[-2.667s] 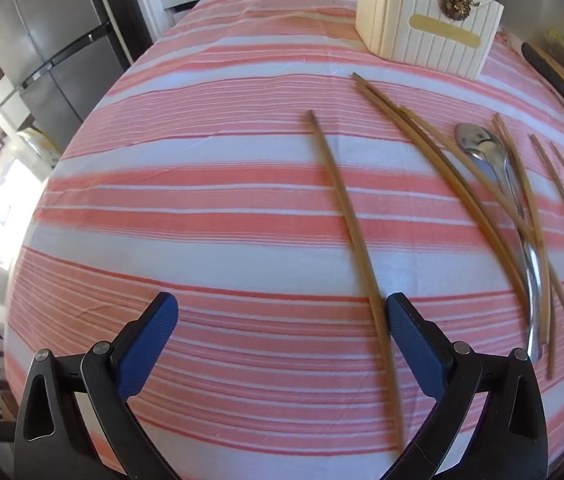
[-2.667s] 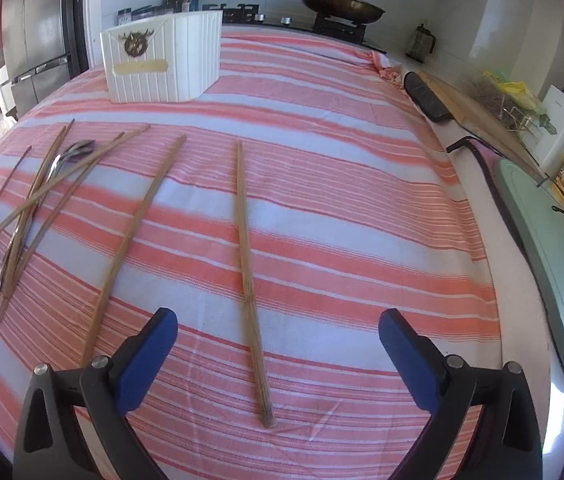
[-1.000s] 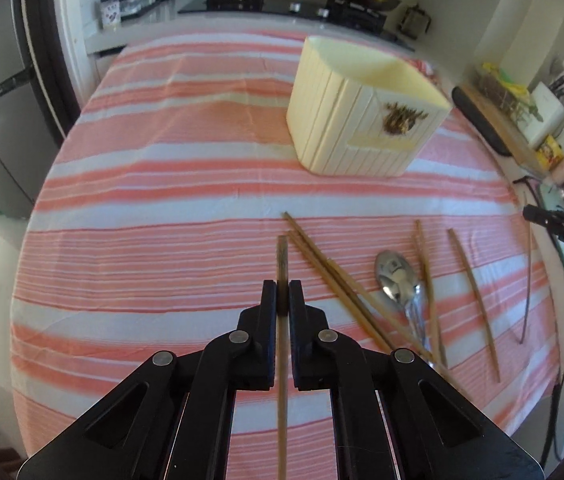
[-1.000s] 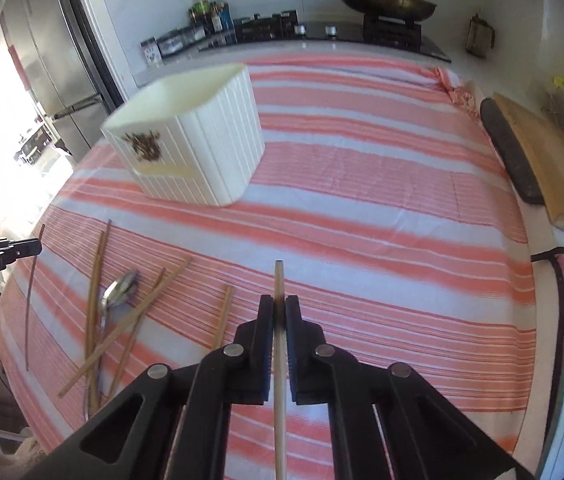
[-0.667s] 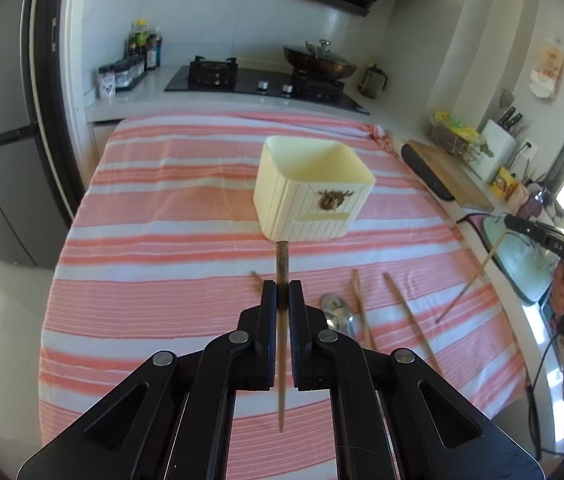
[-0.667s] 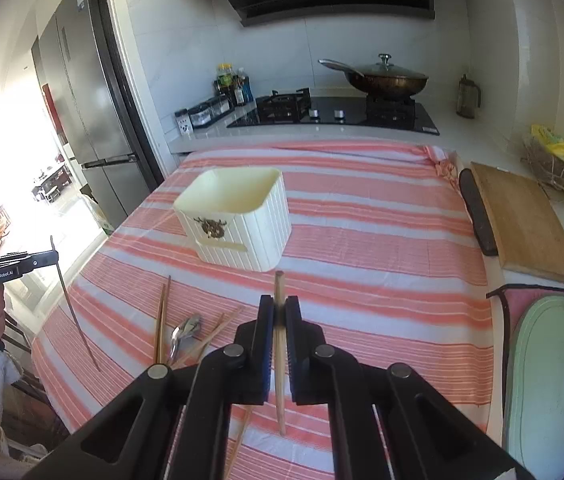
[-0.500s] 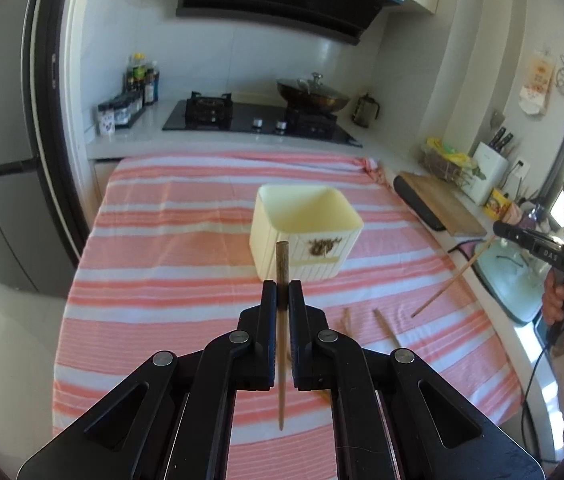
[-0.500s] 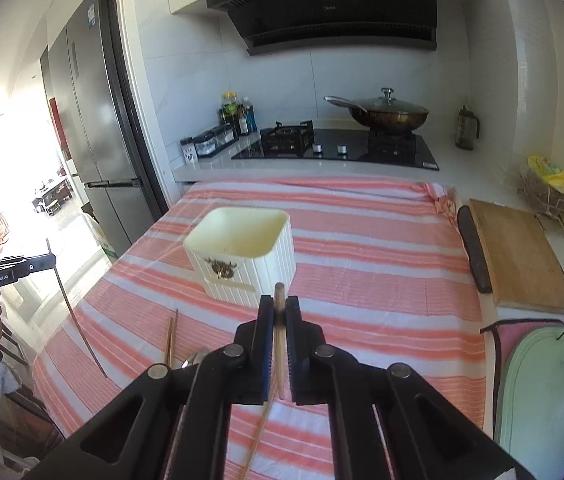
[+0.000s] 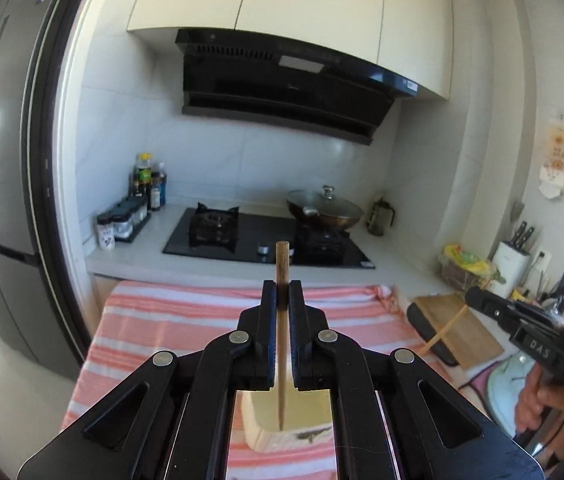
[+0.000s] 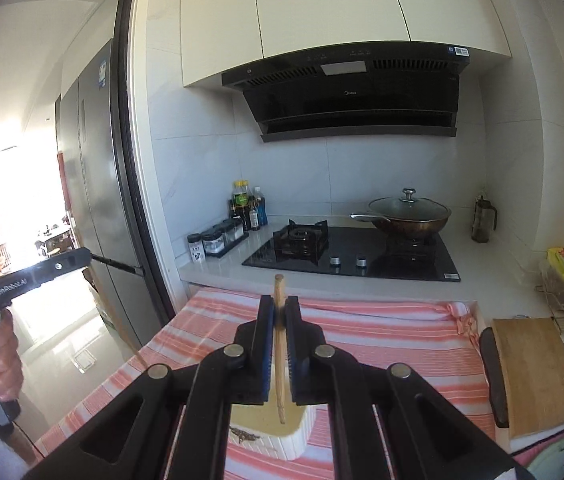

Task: Organize utensils
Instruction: 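Lift both chopsticks over the white box while both tools open to drop them in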

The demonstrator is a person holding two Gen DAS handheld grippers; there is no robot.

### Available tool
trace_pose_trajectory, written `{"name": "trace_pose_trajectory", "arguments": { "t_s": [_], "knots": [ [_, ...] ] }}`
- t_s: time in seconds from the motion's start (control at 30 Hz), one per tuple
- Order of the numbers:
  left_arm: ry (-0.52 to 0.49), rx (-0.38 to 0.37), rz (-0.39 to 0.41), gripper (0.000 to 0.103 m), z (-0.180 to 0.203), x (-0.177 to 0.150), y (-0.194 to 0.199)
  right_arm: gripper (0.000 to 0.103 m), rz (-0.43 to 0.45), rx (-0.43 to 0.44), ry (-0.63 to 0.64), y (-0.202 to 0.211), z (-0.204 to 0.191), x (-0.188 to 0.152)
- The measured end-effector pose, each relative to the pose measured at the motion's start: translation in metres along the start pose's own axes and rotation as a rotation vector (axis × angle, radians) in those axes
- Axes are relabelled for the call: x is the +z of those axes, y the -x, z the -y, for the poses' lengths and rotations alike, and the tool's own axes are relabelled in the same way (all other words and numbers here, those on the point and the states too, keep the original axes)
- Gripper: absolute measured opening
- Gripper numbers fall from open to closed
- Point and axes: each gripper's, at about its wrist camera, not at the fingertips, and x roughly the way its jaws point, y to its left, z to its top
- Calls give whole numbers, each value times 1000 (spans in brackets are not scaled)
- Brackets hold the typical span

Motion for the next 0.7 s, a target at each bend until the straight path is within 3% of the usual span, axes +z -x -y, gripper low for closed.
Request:
{"name": "trace_pose_trajectory", "arguments": {
  "t_s": [0.13, 0.33, 0.5, 0.6, 0.67, 0.7],
  "knots": [
    [61, 25, -29, 3, -4, -14, -44, 6, -47, 6, -10, -36, -2, -17],
    [78, 35, -206, 3, -14, -52, -103, 6, -228, 8, -63, -93, 13, -53],
    [58, 33, -327, 4, -14, -81, -127, 6, -355, 6, -121, -125, 28, -76],
    [58, 24, -367, 4, -11, -89, -133, 8, -376, 3, -137, -134, 32, -82],
    [69, 25, -374, 11, -10, -90, -127, 11, -368, -2, -137, -136, 31, -81],
    [76, 15, -377, 24, -10, -90, -123, 13, -363, -7, -134, -133, 31, -80]
  ]
}}
